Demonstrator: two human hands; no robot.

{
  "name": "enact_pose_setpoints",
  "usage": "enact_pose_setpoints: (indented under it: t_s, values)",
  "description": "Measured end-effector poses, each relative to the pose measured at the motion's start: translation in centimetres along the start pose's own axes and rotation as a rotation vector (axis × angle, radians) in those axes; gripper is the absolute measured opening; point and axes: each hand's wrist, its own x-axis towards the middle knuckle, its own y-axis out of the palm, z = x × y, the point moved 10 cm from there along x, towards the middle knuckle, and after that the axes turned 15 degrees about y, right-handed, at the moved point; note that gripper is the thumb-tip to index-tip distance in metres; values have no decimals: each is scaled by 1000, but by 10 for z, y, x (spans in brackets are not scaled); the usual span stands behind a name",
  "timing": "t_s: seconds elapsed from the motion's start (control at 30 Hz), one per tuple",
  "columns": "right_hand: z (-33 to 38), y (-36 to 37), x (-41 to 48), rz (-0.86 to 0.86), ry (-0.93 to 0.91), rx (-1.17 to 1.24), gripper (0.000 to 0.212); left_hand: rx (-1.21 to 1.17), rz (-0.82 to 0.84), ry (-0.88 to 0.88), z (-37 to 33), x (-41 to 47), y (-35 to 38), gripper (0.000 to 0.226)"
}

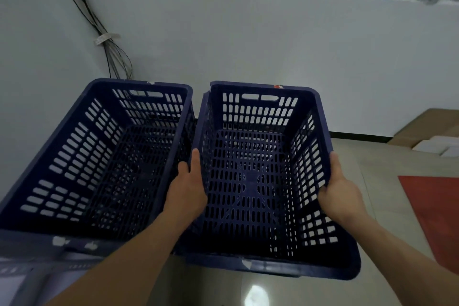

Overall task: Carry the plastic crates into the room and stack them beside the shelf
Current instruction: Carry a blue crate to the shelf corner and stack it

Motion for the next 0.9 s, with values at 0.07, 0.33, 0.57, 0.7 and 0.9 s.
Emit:
enact_pose_setpoints:
  t_s: [0.07,0.33,0.57,0.7,0.9]
  values:
    - [1,-2,-1,5,-21,28,95,-35,5,-4,-1,0,0,98]
    - [-2,0,-3,-9,-102,38,95,-126,-16,21,-2,-4,0,94]
    - [-18,6,-22,42,-90,37,95,-63,76,58,-5,-37,8,91]
    - [-31,7,-44,23,-80,38,90,-54,59,68,-13,-65,11,92]
    - [-42,11,-54,7,-26,-25,89,-109,63,39,-13,-70,9,94]
